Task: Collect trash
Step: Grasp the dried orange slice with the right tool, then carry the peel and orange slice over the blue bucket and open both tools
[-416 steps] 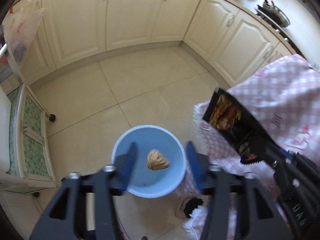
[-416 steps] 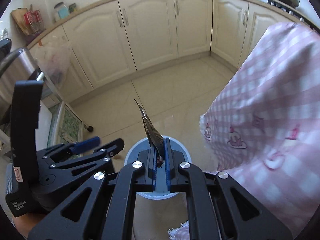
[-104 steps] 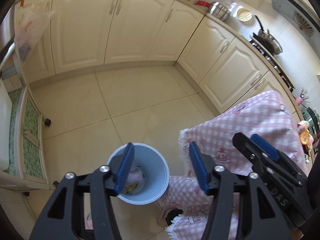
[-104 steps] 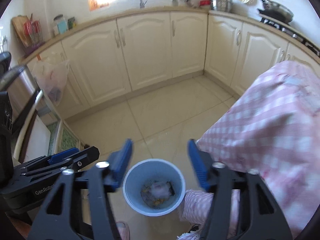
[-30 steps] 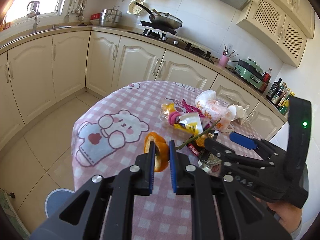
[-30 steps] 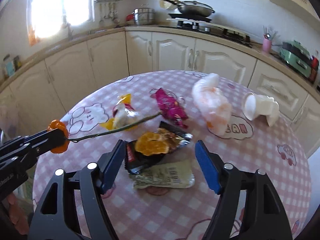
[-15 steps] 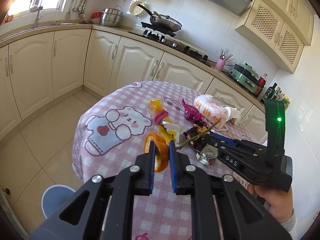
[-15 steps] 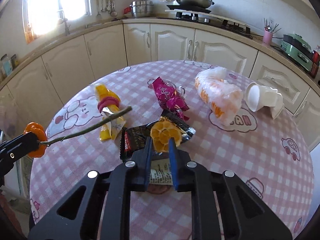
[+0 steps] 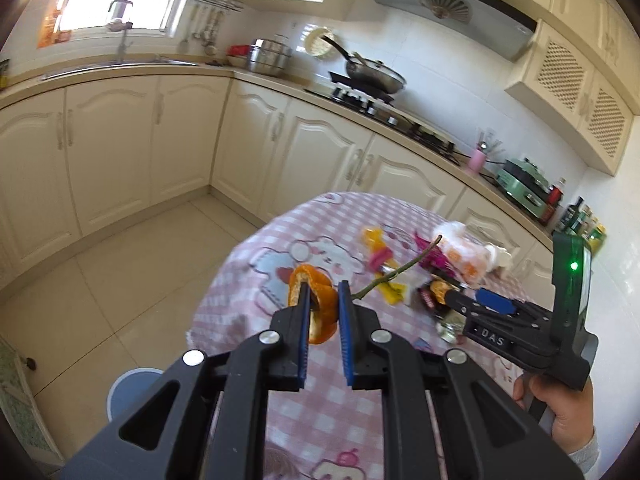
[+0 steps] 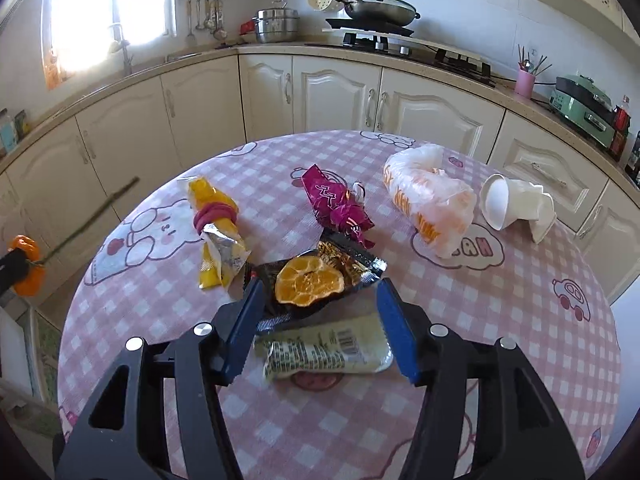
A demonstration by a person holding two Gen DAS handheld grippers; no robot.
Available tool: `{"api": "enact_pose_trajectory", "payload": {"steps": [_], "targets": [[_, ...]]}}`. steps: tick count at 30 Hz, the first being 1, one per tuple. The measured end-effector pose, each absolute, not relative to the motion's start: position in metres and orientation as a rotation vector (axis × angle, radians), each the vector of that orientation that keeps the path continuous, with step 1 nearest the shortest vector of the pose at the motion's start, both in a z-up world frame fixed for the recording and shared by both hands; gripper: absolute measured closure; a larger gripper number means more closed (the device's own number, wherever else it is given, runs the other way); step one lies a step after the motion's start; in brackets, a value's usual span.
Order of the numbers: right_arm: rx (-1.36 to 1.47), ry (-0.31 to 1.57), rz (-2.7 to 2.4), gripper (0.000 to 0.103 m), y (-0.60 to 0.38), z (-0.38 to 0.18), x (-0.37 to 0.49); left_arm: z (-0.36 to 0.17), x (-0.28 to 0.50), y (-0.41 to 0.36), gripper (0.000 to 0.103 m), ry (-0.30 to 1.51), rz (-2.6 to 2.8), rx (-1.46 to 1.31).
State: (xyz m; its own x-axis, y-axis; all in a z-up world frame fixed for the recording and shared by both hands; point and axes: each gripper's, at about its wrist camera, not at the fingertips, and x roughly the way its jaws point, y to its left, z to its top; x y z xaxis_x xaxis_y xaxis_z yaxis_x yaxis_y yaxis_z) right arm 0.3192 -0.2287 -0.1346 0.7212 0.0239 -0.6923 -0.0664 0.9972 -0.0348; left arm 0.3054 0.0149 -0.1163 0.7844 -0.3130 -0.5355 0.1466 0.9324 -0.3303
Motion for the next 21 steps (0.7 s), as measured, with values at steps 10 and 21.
{"api": "enact_pose_trajectory", "payload": {"steps": [10, 21], "targets": [[-0.079, 0.815, 0.056, 0.064, -0.226, -0.144, 0.336, -0.127, 0.326, 0.025, 0.09, 0.642, -0.232, -0.308], [-0.057, 0.701, 0.147, 0.065, -0.186, -0.113, 0.289, -0.14, 0.313, 0.07, 0.09, 0.652, -0.191, -0.366]]}}
